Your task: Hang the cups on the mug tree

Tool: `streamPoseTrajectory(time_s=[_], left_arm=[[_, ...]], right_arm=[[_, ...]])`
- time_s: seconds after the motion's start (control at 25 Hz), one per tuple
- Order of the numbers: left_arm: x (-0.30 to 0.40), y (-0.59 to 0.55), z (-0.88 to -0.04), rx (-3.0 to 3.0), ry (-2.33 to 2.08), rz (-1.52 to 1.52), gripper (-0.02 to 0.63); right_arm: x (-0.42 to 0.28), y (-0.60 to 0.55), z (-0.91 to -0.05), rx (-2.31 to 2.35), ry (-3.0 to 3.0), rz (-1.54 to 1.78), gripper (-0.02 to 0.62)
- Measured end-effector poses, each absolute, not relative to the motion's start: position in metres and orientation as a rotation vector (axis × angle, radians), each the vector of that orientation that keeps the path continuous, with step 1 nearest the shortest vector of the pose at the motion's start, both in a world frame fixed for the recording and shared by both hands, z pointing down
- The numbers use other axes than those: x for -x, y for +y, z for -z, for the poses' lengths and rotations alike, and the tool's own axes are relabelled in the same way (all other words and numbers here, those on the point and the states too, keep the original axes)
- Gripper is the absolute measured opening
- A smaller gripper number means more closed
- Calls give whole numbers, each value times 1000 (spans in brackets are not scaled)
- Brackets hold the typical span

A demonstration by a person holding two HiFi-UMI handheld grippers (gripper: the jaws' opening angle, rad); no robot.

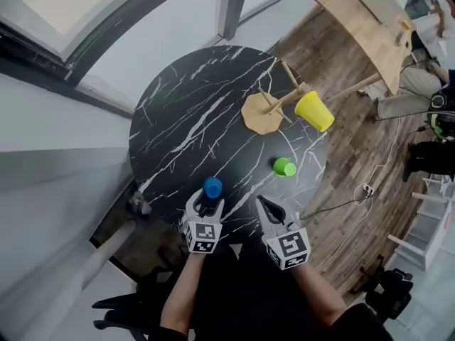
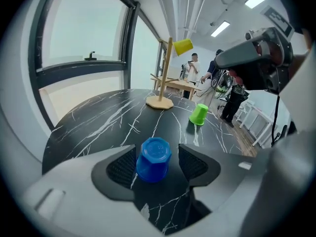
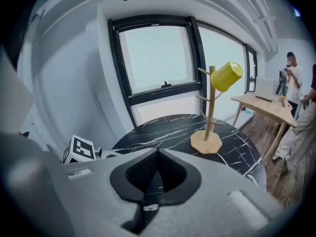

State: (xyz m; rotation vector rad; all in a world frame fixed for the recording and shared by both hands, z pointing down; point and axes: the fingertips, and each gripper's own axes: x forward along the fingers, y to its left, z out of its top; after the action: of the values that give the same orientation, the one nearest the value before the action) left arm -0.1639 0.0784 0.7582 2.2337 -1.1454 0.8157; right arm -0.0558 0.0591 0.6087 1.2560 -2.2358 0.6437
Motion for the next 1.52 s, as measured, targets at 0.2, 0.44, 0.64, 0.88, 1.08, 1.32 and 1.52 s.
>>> streamPoseTrajectory(time_s=[0.2,0.44,0.64,0.88,1.08,1.32,1.52], left_arm=[[160,75,-774,-2213,-1119,-836,281],[159,75,-784,-2208,-1121,-833,247],[158,76,-783,-2210,-1154,-814,236],[159,75,-777,-2218,-1191,-794,233],[157,71,-759,-2253,-1188,-780,232],[154,81,-712,-2278,-1155,-745,232],[144,69,-668,-2293,-1157,-632,232]], right_arm=[[54,57,-617,-1255,-2217,-653,2],[52,58,-619,-1261,-2206,-659,2],[46,61,-619,-1263,-2204,-656,2],[41,61,-612,-1266,-2215,-641,2],[33,55,-602,-1287,-2233,-614,2],[23,58,-581,-1300,-2261,-585,2],[13,52,-556,-1321,-2297,-542,2]])
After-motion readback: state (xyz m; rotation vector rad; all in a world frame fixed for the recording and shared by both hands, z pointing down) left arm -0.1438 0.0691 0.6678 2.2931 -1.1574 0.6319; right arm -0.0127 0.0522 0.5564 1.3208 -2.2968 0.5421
